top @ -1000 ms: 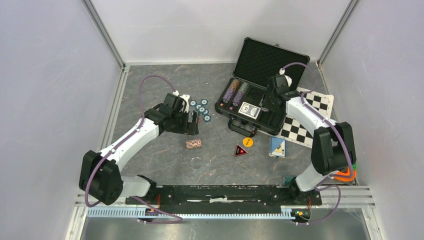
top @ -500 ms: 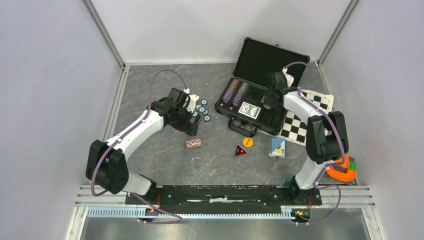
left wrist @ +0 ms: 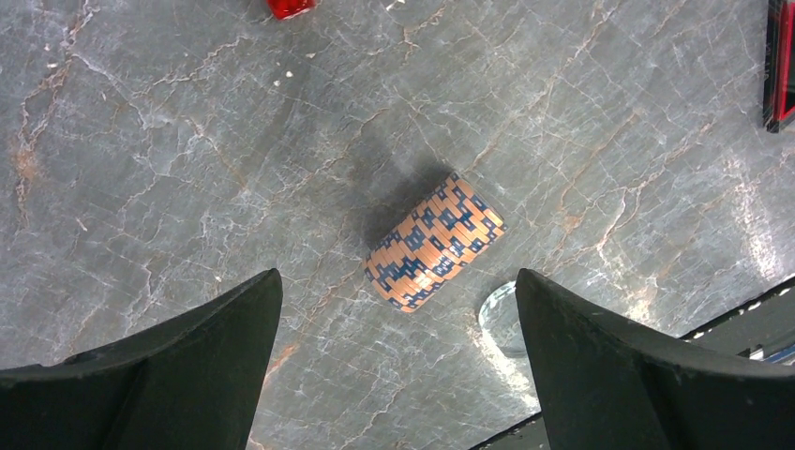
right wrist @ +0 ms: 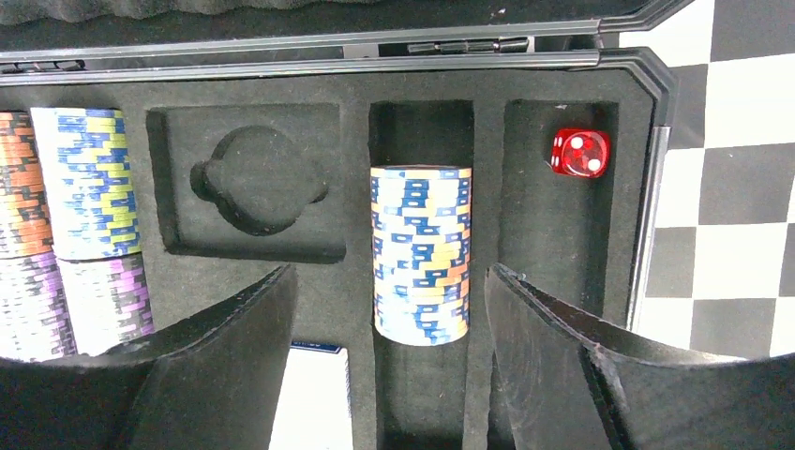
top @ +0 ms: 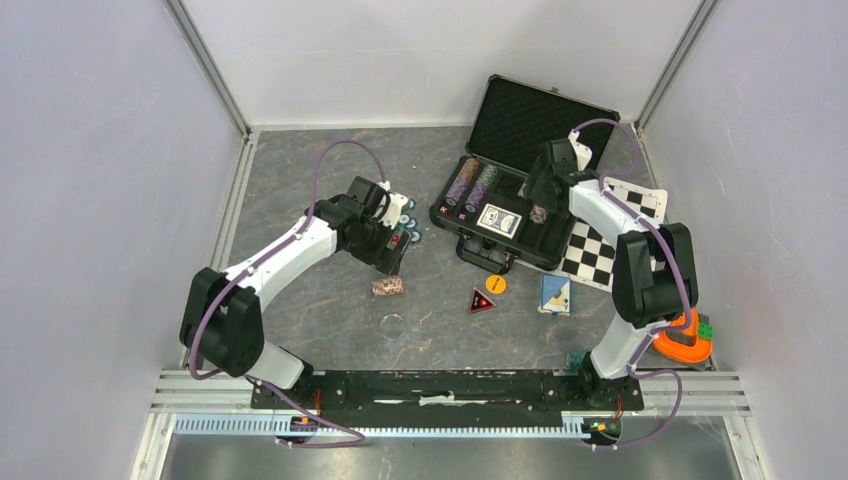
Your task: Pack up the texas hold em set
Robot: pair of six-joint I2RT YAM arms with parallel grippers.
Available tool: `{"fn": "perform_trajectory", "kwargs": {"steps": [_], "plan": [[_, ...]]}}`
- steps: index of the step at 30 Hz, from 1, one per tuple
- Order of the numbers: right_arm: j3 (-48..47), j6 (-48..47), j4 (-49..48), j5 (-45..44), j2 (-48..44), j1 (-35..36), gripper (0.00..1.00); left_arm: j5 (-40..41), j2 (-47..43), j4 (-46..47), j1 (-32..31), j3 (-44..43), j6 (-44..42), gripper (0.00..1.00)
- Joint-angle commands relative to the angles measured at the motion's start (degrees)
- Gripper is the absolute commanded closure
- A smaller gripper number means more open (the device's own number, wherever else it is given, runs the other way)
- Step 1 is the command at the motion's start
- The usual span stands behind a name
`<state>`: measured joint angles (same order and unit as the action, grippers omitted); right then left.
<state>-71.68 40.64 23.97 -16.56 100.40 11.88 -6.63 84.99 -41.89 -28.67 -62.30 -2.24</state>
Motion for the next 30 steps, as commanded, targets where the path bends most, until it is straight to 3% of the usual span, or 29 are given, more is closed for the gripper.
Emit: {"fn": "perform_trajectory", "kwargs": {"steps": [1,11,24,30], "plan": [[-1.63,-0.36,0.42,0.41,-4.43,-0.04,0.22,-2.0,-0.39,0.55,-1.14,-0.99,-5.21,0.0],[6.58,-3.19,-0.66,4.17,-14.88,0.83,0.22,-10.18,1.04,-0.54,-2.57,2.76,-16.73,0.05],[13.95,-4.39,10.64,3.11,-29.75,0.86,0.21,-3.57,9.42,-1.05,-7.11,1.12,-17.07,0.09],[18.41,1.87,18.23,1.52,-36.46,0.69,0.22,-1.13,11.87,0.37,-7.61,-0.04,-14.39,0.21]]}}
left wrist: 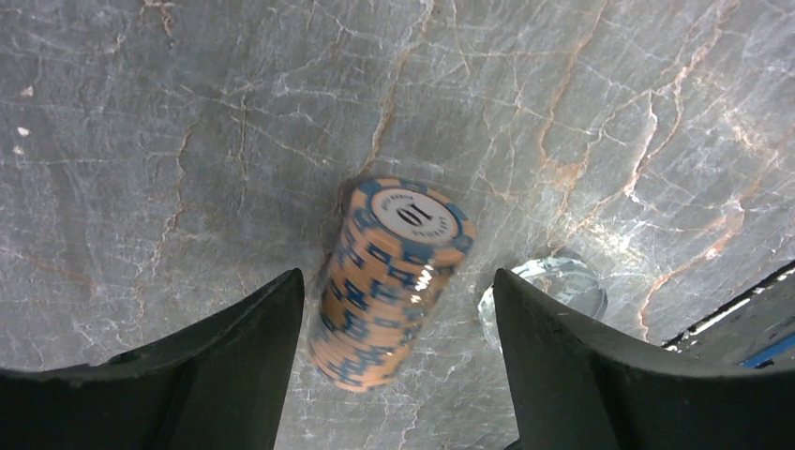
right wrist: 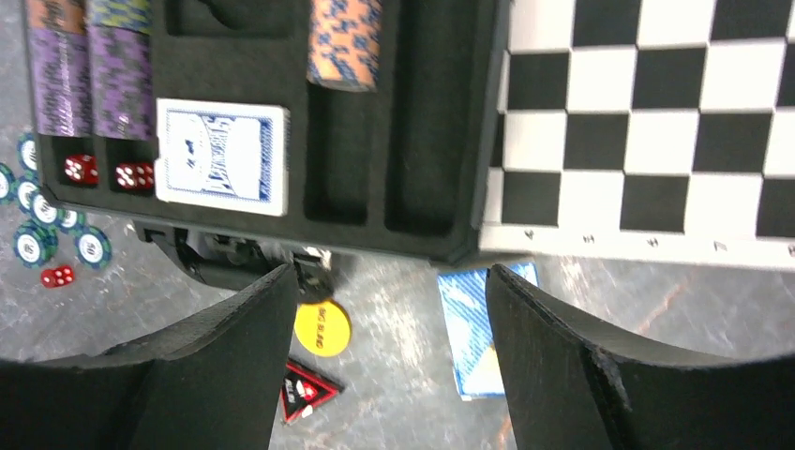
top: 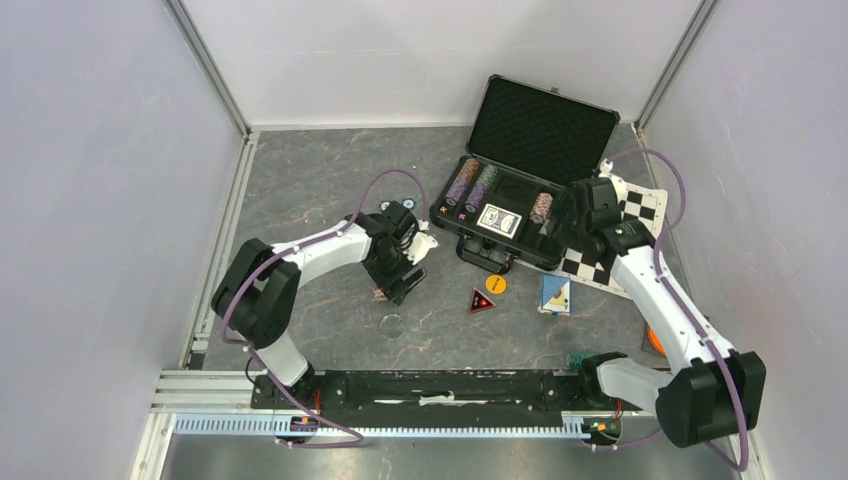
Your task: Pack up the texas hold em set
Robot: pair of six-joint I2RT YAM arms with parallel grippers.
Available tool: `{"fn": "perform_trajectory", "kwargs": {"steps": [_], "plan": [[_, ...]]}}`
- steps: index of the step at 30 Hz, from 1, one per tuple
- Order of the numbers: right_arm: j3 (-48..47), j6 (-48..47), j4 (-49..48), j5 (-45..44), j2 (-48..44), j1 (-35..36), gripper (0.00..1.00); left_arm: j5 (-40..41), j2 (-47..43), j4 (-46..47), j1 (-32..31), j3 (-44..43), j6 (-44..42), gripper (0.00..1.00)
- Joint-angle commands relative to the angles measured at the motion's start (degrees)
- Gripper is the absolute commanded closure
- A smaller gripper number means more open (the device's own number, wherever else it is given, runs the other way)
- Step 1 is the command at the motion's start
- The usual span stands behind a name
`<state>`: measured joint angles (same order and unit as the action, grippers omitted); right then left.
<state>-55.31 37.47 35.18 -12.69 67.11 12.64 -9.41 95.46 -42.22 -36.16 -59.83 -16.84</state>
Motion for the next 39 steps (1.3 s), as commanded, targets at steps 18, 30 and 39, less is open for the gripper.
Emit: {"fn": "perform_trajectory", "kwargs": {"steps": [18,30,39], "plan": [[5.2,25.46,35.53,-1.86,-5.39,-1.57,0.25,-1.63,-4.12,3.97,-1.15,-8.76,9.95,0.72],[-6.06,27.77,31.7,-9.06,-2.9,-2.97,0.24,-22.03,0.89,36.14,-1.58,-18.87,40.53,0.75],[-18.49,16.37,24.97,-13.06,0.45,-3.07,0.24,-23.63,15.68,44.88,-3.21,-29.97,50.59,0.75]]}}
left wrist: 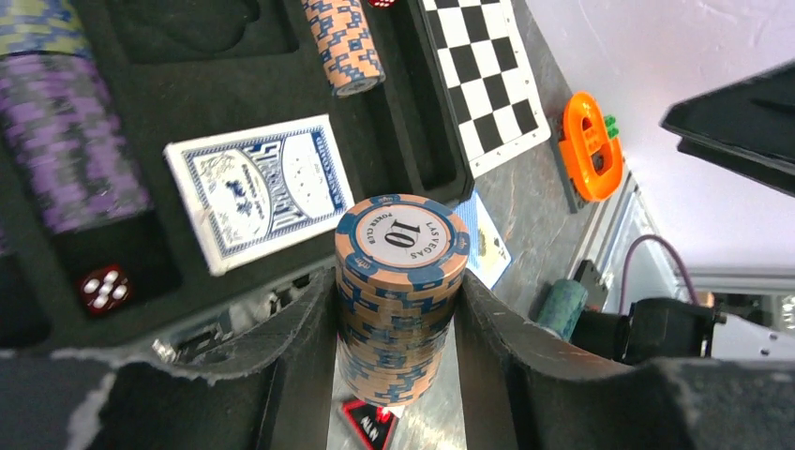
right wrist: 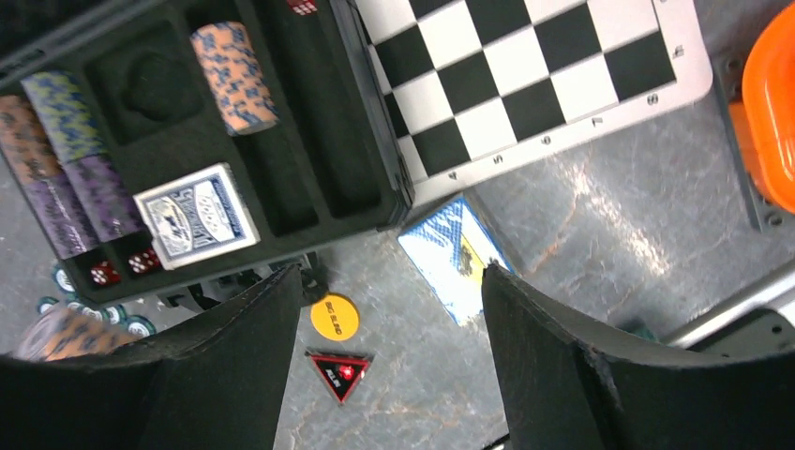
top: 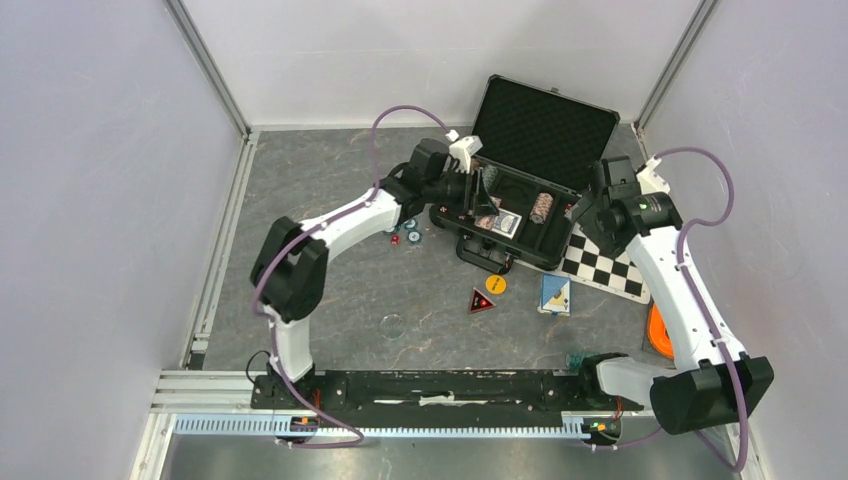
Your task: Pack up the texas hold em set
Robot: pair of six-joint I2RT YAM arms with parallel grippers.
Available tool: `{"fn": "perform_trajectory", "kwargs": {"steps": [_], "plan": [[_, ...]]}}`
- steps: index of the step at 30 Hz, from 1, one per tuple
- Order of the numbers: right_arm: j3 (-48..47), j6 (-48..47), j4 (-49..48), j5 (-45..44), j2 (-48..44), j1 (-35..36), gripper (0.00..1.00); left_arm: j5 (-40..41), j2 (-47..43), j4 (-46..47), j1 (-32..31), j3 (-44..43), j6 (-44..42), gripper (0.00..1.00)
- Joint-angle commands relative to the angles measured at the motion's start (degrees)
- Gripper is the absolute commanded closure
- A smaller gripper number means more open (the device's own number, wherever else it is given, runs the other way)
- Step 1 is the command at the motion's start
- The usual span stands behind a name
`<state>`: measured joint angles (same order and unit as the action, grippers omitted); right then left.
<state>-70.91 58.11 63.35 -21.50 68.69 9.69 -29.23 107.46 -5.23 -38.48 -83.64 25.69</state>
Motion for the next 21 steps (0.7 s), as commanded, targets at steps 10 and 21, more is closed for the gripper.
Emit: {"fn": "perform_trajectory", "kwargs": {"steps": [10,21], "plan": [[-2.18,-5.1,-5.34,-3.78,-1.32,-0.11,0.25,-3.48,15.22,-1.1,-3.89,-16.95,8.46,0.75],[-1.3,-5.26,-5.57,-3.12,-0.72,-0.11,0.26,0.97,24.72,-5.78,-6.54,-28.37,8.7,0.76]]}}
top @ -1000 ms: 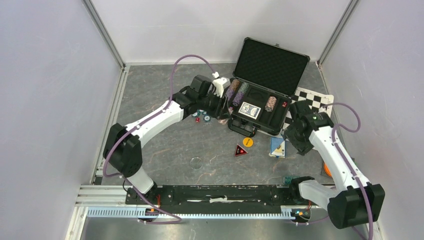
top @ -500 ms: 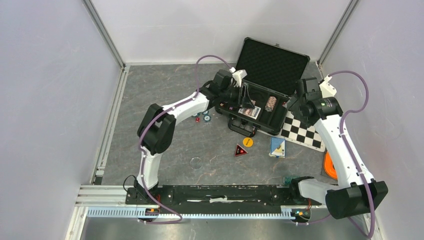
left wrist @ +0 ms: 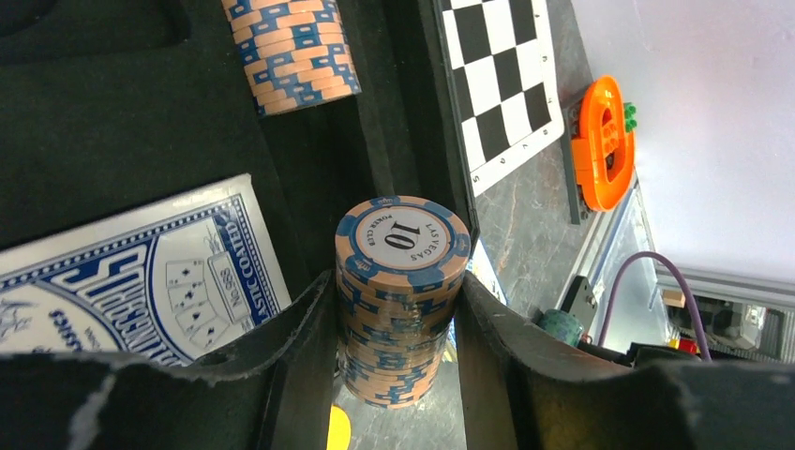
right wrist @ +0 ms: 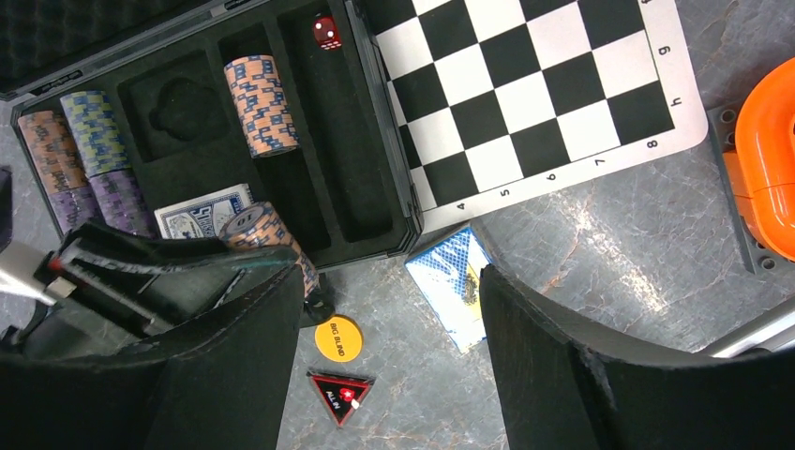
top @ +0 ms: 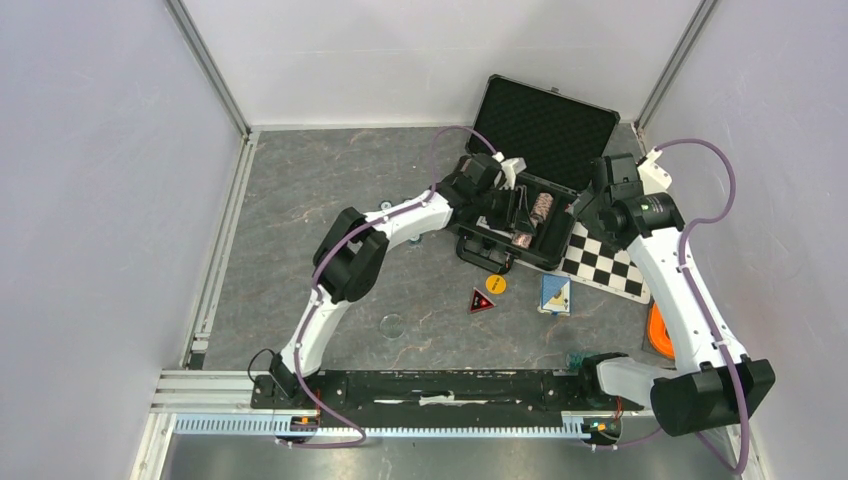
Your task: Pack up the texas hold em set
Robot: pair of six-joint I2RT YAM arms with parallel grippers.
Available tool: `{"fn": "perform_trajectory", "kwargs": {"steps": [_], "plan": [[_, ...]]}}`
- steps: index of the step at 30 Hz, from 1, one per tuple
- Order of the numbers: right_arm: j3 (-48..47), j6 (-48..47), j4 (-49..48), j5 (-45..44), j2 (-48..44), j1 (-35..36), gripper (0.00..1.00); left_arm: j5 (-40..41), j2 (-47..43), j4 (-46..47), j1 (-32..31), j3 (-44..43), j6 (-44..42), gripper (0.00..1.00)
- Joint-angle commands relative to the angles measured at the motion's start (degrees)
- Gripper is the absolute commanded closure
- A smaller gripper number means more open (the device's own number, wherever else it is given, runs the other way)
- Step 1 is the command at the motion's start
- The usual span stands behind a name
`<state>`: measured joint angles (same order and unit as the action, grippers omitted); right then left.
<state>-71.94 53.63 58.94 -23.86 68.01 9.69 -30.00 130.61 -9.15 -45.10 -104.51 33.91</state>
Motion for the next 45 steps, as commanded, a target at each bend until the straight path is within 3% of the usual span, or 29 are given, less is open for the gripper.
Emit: {"fn": "perform_trajectory", "kwargs": {"steps": [1,6,9,16,21,25,29,38,45], "plan": [[-0.1,-0.97,-1.03,-0.77,-0.05,-0.11,0.26,1.99,2.57,-4.03,0.1,-9.19,0.27,0.76],[1.55,-1.55,-0.91,-0.51,-0.3,-0.11,0.26,2.7,4.18,-2.63,-0.03,-9.75,2.5,0.61],[2.48,-2.74,-1.45,0.09,0.18,-0.16,0.25,3.52,4.83,-2.73,0.01,-11.18,2.88,0.43],[6.65,-7.38,-4.82,4.08,0.84,-0.11,0.24,3.94,3.6,-2.45,0.17,-12.98,2.76,0.26],[11.86,-14.4,-12.4,12.49,0.35,-0.14,0.28,3.47,-0.15,-2.72,0.95,-10.52,2.82,0.27],[18.27,-18.62,-22.4,21.71,-1.18,-0.1,0.42,3.45,-7.38,-2.22,3.19,-3.49,2.83,0.27],[23.85,-17.15,-29.19,26.65,-0.62,0.05,0.53,3.55,-17.69,-1.58,6.74,7.1,2.3,0.29],[25.1,-16.27,-39.32,27.69,6.88,1.46,0.71,2.09,-35.92,-2.26,15.97,26.41,-0.03,0.28],[22.71,-16.44,-42.2,26.13,13.09,1.51,0.73,1.09,-42.52,-5.77,22.12,32.67,-1.86,0.28]]}}
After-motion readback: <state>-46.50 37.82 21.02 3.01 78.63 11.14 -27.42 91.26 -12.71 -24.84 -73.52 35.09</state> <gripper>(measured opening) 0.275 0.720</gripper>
